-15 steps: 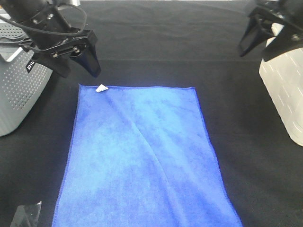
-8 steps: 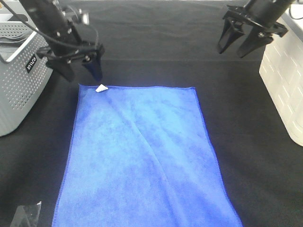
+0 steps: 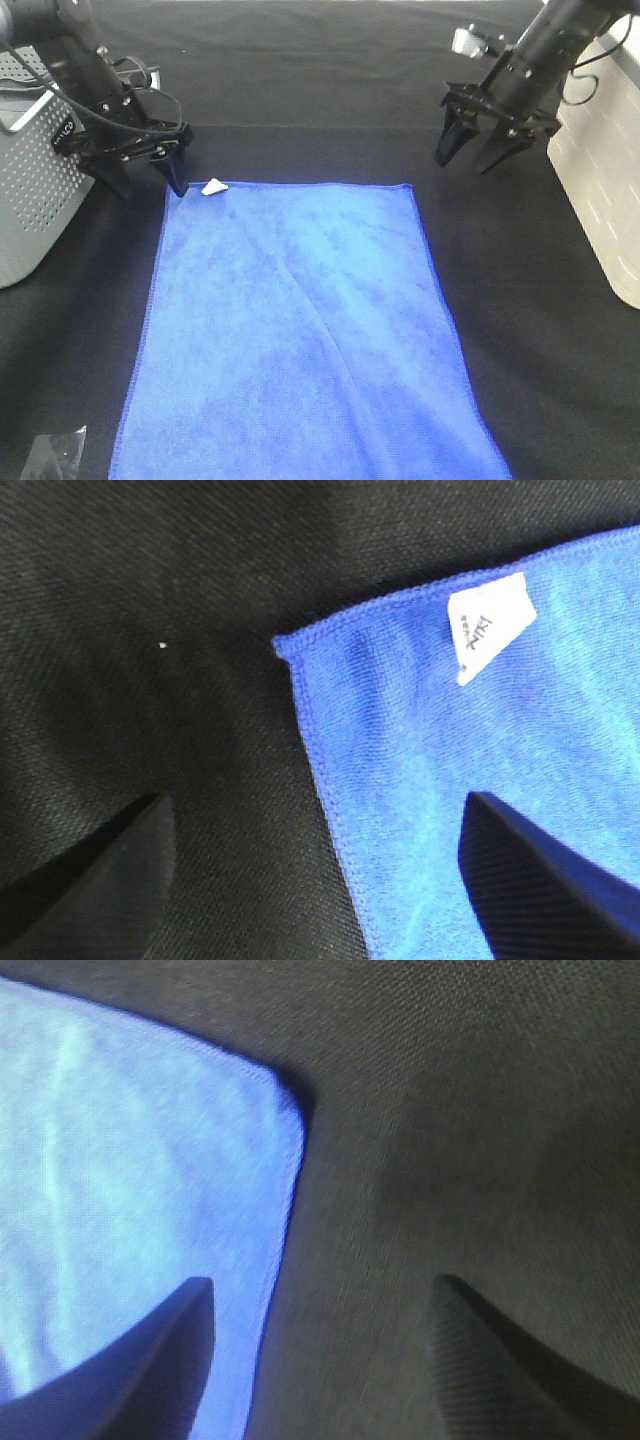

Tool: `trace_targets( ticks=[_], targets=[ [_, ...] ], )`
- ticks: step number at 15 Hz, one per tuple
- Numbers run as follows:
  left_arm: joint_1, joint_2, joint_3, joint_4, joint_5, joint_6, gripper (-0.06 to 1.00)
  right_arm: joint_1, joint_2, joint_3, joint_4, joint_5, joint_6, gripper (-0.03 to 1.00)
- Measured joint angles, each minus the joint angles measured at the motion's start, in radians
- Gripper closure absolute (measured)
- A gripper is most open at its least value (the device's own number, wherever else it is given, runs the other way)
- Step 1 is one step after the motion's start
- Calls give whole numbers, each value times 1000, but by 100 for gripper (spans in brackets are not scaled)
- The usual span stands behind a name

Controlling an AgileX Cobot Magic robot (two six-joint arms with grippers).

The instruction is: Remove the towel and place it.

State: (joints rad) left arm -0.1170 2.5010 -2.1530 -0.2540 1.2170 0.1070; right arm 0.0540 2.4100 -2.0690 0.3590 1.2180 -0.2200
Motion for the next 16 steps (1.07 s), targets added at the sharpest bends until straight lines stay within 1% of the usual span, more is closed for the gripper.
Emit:
trace_targets(
  ticks=[1, 4, 5, 9, 16],
  targets=[
    [3, 12, -4, -3, -7, 12, 20, 0, 28, -25, 3, 0, -1, 34],
    [5, 43, -8, -12, -89, 19, 20, 0, 84, -80, 6, 0, -1, 34],
    [6, 55, -18, -21, -101, 19, 20, 0, 98, -88, 14, 0, -1, 34],
    [6, 74, -46, -33, -128, 19, 20, 0, 138, -96, 23, 0, -1, 34],
    [9, 74, -47, -37, -119, 23, 20, 0, 164, -99, 26, 0, 0, 34]
  ],
)
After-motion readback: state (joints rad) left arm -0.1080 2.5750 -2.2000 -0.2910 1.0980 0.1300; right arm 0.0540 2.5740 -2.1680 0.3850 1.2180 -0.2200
